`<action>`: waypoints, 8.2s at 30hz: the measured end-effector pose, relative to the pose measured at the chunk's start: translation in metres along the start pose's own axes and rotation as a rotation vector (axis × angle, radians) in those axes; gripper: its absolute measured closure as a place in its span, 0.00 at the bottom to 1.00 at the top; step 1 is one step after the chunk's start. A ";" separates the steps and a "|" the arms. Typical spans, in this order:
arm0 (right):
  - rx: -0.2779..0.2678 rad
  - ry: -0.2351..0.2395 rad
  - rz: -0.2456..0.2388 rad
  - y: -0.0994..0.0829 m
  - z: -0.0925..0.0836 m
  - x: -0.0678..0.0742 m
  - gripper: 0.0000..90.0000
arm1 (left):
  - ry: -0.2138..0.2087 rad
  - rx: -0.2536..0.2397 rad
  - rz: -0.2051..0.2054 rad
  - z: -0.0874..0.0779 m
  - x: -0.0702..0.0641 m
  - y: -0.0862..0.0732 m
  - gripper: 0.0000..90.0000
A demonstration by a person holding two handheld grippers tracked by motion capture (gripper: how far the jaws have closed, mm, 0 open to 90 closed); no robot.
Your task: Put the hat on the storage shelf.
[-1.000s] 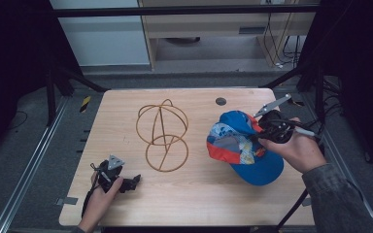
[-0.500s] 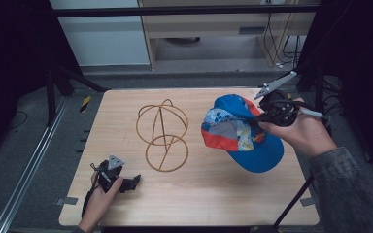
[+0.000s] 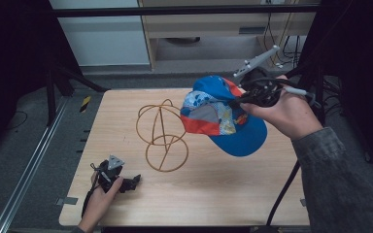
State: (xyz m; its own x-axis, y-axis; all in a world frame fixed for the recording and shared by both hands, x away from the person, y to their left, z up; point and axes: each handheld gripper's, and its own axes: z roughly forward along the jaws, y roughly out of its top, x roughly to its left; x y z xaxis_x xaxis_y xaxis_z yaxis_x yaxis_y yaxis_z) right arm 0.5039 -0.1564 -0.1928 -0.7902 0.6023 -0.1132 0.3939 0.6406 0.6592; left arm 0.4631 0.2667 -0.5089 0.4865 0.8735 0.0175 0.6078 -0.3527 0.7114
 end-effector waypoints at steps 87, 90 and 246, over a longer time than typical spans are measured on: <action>-0.026 0.142 -0.115 0.107 0.120 0.062 0.99 | -0.011 -0.003 0.012 0.000 -0.001 0.000 0.00; -0.021 0.140 -0.119 0.108 0.122 0.063 0.99 | -0.012 -0.002 0.014 0.000 -0.001 0.000 0.00; -0.181 -0.051 0.147 -0.086 0.099 0.010 0.10 | -0.024 0.000 0.023 0.000 -0.003 0.000 0.00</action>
State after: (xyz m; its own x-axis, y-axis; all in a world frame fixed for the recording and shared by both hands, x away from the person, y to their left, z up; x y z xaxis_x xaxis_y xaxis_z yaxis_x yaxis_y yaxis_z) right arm 0.5082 -0.1587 -0.3241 -0.7041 0.7089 -0.0410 0.4086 0.4517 0.7931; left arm 0.4614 0.2642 -0.5091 0.5148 0.8571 0.0172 0.5963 -0.3724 0.7112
